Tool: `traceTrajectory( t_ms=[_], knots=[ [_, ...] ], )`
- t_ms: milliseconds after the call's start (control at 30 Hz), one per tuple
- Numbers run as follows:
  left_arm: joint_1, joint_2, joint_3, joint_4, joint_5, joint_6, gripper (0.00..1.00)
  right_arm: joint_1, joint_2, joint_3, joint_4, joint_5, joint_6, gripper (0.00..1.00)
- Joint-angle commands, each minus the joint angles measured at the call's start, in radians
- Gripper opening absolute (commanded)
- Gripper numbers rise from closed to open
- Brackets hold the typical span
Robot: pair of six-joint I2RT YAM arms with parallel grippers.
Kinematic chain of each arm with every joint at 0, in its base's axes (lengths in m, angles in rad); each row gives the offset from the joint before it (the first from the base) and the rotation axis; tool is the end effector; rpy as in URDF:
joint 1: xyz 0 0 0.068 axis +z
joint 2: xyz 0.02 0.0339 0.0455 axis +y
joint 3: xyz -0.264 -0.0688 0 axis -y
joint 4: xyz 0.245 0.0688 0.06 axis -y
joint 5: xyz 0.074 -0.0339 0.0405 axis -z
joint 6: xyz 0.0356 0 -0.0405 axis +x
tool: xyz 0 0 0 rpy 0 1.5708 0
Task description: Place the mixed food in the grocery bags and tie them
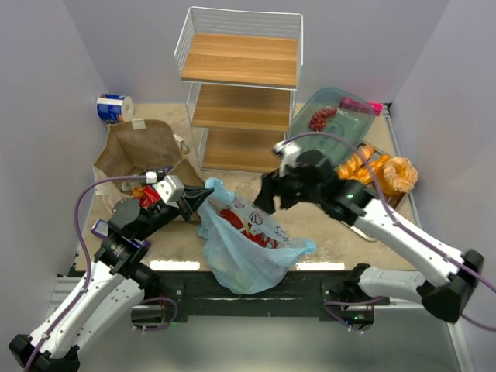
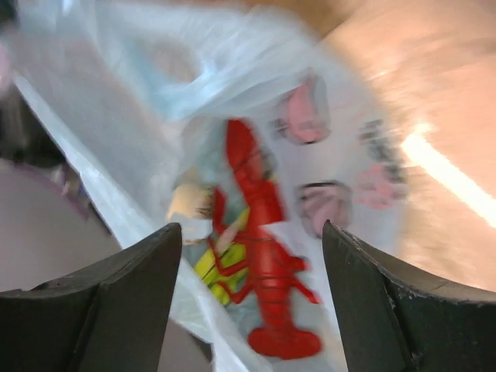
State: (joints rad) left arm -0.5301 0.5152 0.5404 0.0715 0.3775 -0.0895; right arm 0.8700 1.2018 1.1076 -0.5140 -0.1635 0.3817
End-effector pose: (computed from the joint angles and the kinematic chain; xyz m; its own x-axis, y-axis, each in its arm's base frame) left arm 0.1144 -0.0822 0.3201 0.0127 -0.1037 -0.9945 0.7908 0.6097 -0.0535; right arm 0.1657 0.2054 0.3341 -0.6549 -0.2063 -0.7270 -0.6426 0.6584 0.3920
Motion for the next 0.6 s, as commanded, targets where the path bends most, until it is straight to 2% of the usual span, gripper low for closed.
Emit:
traceTrajectory(
  t_ms=[0,100,133,233,400,567],
  knots=[
    [0.007,-0.001,0.013,0.013,-0.043,0.007,0.00,-0.295,-0.168,0.055,-0.150,0.162,-0.052,0.76],
    [0.007,-0.001,0.013,0.010,-0.043,0.002,0.00,-0.481,-0.208,0.058,-0.144,0.214,-0.084,0.76],
    [0.007,-0.001,0.015,0.010,-0.042,0.001,0.00,-0.512,-0.199,0.057,-0.135,0.258,-0.090,0.81],
    [0.007,-0.004,0.015,0.010,-0.038,-0.001,0.00,-0.635,-0.153,0.064,-0.101,0.350,-0.127,0.85],
    [0.007,-0.007,0.018,0.005,-0.043,-0.003,0.00,-0.843,-0.022,0.058,0.012,0.514,-0.178,0.90],
    [0.007,-0.009,0.023,-0.001,-0.045,-0.003,0.00,-1.000,0.148,0.066,0.114,0.561,-0.213,0.93]
  ],
)
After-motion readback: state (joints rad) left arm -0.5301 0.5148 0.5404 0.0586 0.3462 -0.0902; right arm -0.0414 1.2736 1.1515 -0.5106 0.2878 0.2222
